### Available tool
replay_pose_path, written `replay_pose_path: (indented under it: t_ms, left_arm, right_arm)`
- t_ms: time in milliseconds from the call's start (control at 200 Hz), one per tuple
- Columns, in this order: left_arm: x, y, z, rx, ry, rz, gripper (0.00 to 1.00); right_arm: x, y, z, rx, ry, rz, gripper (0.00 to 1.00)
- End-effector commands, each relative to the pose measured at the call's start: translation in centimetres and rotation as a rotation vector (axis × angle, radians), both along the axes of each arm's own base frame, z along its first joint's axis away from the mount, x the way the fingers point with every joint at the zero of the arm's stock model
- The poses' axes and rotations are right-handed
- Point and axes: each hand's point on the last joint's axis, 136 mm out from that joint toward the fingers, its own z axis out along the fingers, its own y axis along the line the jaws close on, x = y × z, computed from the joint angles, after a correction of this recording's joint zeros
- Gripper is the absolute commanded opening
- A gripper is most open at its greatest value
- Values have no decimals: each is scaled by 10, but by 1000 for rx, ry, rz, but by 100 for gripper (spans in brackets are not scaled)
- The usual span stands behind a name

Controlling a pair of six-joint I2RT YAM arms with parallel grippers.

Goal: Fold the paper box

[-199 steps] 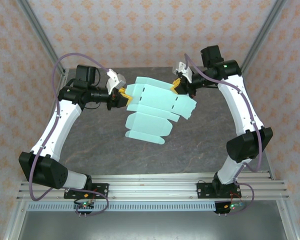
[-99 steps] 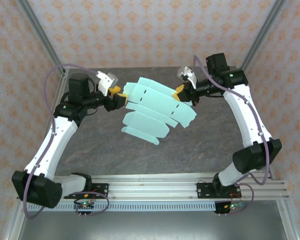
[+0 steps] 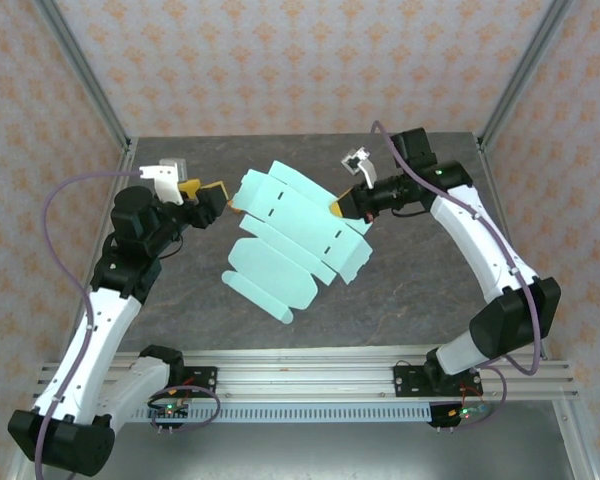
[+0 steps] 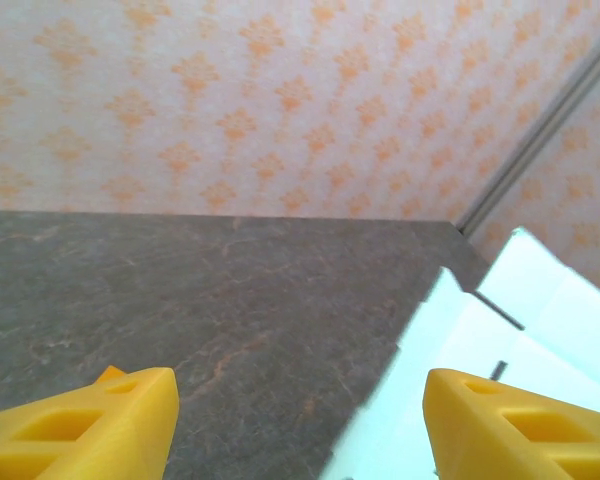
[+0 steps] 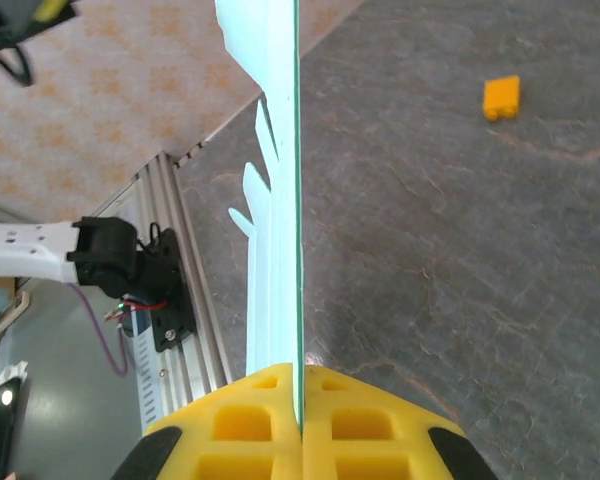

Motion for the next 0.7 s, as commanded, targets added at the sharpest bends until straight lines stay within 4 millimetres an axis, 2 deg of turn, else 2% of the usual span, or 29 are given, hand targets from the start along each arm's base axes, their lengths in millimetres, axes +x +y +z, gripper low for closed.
replay_pose_path:
  t_ms: [0, 75, 220, 315, 440, 581, 696]
  left_arm:
    - [-3, 9, -19, -43, 83, 74, 66]
    - [-4, -1, -31, -53, 126, 35, 66]
    - [-2, -21, -47, -36, 169, -7, 65]
    - [1, -34, -59, -11, 201, -31, 64]
    - [2, -50, -80, 5, 265, -78, 62]
    - [3, -65, -98, 26, 281, -155, 64]
    - [11, -62, -106, 110, 238, -156, 68]
  right_arm:
    - [21, -1, -2, -19, 11, -135, 0]
    - [20, 1, -7, -42, 7, -142, 0]
    - [19, 0, -36, -206, -17, -142, 0]
    - [25, -6, -50, -305, -66, -172, 0]
    - [28, -7, -52, -323, -104, -166, 0]
    - [22, -7, -53, -336, -138, -102, 0]
    - [16, -5, -47, -323, -184, -27, 0]
